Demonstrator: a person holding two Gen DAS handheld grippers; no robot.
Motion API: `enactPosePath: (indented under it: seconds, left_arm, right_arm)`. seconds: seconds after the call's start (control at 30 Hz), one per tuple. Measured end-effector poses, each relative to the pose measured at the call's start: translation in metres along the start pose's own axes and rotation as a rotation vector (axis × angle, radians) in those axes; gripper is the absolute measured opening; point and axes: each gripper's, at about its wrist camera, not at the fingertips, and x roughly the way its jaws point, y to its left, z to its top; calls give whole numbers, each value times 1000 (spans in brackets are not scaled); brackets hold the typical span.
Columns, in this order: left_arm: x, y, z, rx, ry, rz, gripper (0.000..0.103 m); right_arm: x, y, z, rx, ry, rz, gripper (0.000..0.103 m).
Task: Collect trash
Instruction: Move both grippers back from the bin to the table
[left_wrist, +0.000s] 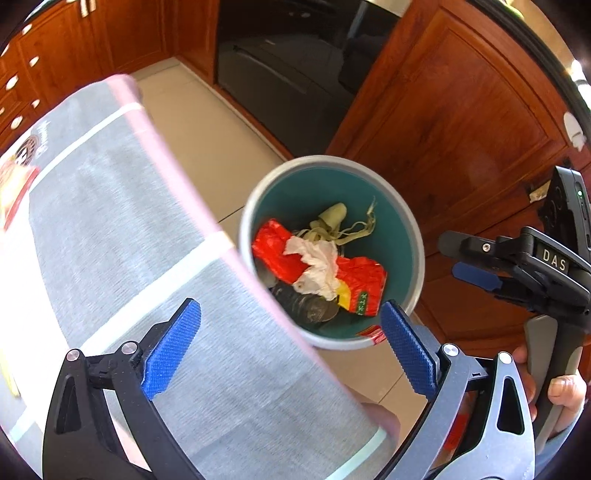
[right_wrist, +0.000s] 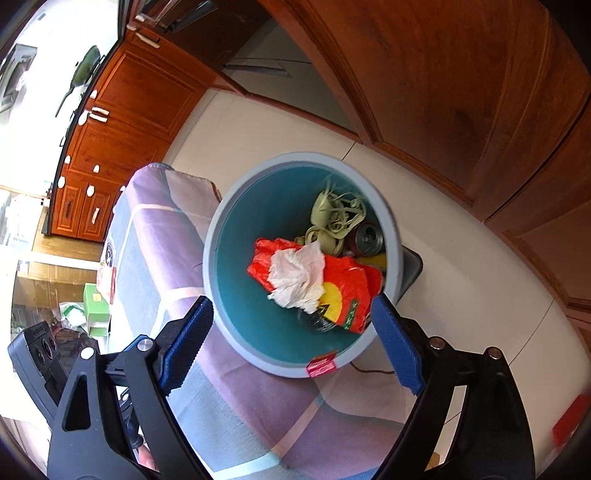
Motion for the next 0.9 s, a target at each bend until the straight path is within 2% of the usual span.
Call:
enactPosePath:
  seconds: [0.27, 0.6, 0.9]
  left_arm:
    - [-22, 39, -29, -87, -29, 26, 98]
    - [-65, 96, -71, -179, -82, 52, 98]
    - [-113, 179, -120, -299, -128, 76, 99]
  right_arm:
    - [0, 38, -24, -66, 17, 13, 85]
    - [3, 108, -59, -189, 41, 26, 86]
    - [20, 187, -103, -329, 81, 25, 86]
